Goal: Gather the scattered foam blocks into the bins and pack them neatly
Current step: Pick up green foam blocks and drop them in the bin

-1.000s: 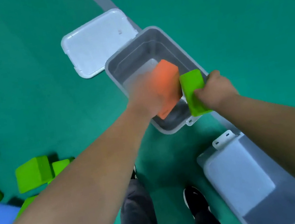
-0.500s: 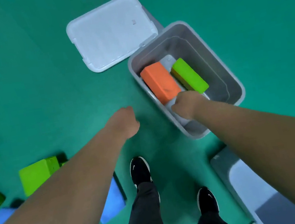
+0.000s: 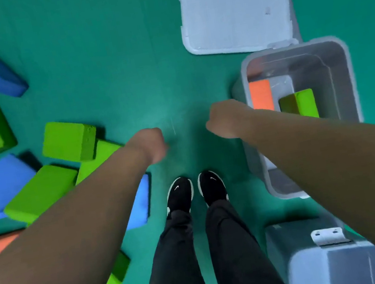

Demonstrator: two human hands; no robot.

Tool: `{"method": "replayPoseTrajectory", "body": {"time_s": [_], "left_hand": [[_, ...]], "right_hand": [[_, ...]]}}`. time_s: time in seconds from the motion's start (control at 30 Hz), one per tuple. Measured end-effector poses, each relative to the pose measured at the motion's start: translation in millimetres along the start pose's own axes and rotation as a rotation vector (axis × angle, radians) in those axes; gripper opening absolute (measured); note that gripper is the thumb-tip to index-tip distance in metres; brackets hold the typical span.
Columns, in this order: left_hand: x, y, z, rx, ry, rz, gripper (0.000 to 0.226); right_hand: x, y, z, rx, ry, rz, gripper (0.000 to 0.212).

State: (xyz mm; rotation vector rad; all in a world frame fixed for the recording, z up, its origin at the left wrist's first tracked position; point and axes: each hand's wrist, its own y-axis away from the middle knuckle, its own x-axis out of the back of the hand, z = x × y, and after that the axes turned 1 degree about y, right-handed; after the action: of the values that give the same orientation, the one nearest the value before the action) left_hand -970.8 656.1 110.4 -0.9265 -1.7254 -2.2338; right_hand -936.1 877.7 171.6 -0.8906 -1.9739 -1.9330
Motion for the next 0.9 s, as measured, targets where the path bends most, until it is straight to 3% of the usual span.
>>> {"method": "replayPoseTrajectory", "body": {"time_s": [0.1,0.27,0.37,0.53,0.6,0.7,0.73,0.83,0.9], "left_hand": [[-29.7,17.7,-43.0,0.080,0.064,-0.021,0.019],[-84.6,52.3,-98.6,0.244,0.304,0.124,0.024],[-135.6,59.7,-124.9,0.310,0.396,0.123,0.023],[-220.8,67.6,-154.5,0.389,0.453,-0.006,0.023],[-254.3,72.1,-165.6,0.430,0.505,-0.004,0.019],[-306.1,82.6,-185.3,0.539,0.644,0.044,0.030],[-321.4,87.4,-191.3,0.568,0.642,0.061,0.035],[-361.2,97.2,-214.0,0.636,0.474,0.163,0.044],[-381.2,101.1,-228.3,0.700,0.445,0.236,0.045]], "right_hand": [[-1.3,-12.2,-39.2,0.081,0.103,-0.041,0.019],[-22.5,-38.0,-103.2,0.195,0.253,-0.099,0.026],[-44.5,-51.8,-145.7,0.268,0.344,-0.094,0.026],[-113.7,-75.5,-206.7,0.395,0.491,-0.154,0.031],[-141.2,-82.7,-228.0,0.441,0.568,-0.170,0.025],[-186.5,-92.7,-266.7,0.528,0.671,-0.192,0.022],[-201.7,-96.9,-279.5,0.554,0.708,-0.196,0.019],[-244.9,-107.5,-316.4,0.585,0.778,-0.196,0.042],[-268.5,-114.9,-335.6,0.594,0.822,-0.191,0.046]]}}
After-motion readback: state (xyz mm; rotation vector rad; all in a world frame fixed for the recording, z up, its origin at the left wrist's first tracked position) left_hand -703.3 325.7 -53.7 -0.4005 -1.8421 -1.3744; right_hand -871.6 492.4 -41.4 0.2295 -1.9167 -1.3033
